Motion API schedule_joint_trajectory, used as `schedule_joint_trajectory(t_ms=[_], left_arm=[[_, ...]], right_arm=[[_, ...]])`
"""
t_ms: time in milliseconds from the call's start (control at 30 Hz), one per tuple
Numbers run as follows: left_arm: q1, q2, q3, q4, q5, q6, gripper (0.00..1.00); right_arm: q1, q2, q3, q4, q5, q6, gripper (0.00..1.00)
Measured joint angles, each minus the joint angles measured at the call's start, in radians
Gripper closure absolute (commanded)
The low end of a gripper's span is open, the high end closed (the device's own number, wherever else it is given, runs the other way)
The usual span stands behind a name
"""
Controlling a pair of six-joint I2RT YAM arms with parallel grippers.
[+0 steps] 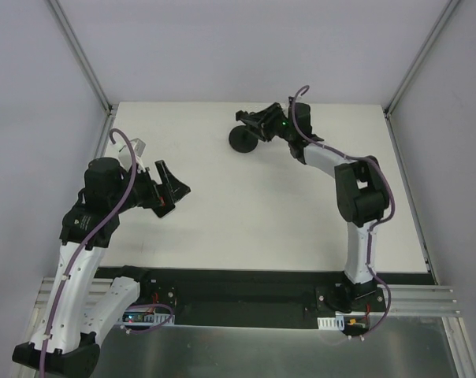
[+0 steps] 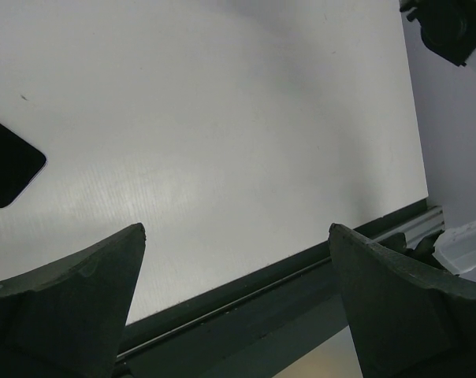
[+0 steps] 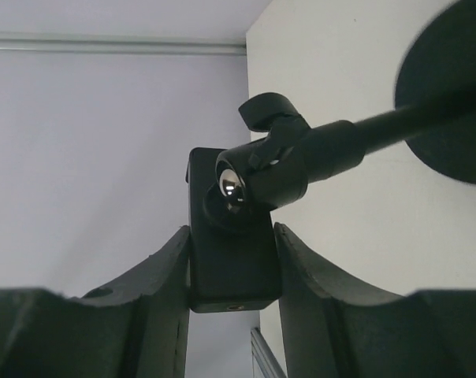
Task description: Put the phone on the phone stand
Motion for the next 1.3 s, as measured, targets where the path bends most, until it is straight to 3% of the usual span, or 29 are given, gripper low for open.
schedule_joint_trajectory(t_ms=[333, 567, 733, 967, 1167, 1200, 1233, 1300], left_arm=[[0.0, 0.172, 0.0, 0.059, -0.014, -0.073, 0.02], [0.0, 0.3, -0.002, 0.068, -0.016, -0.156, 0.04], [0.0, 0.356, -0.008, 0.068, -0.018, -0.189, 0.04], [0.012, 0.391, -0.007, 0.07, -0.033, -0.23, 0.01], [0.1, 0.478, 0.01, -0.016, -0.159, -0.273, 0.01], [0.111, 0.509, 0.021, -0.041, -0.184, -0.275, 0.01], [0.128, 0.566, 0.052, -0.088, -0.224, -0.275, 0.01], [0.142, 0.672, 0.108, -0.146, -0.28, -0.268, 0.01]], right_arm=[[-0.096, -0.519, -0.607, -0.062, -0.224, -0.107, 0.99], [-0.111, -0.752, -0.862, -0.046, -0.338, -0.174, 0.99], [-0.132, -0.755, -0.962, 0.146, -0.393, -0.137, 0.99], [-0.137, -0.571, -1.009, 0.586, -0.421, 0.063, 0.97], [-0.139, -0.55, -1.028, 0.661, -0.422, 0.1, 0.23], [-0.139, -0.563, -1.028, 0.631, -0.422, 0.087, 0.06], [-0.14, -0.584, -1.027, 0.587, -0.422, 0.064, 0.01], [-0.141, -0.645, -1.014, 0.446, -0.422, 0.0, 0.04]])
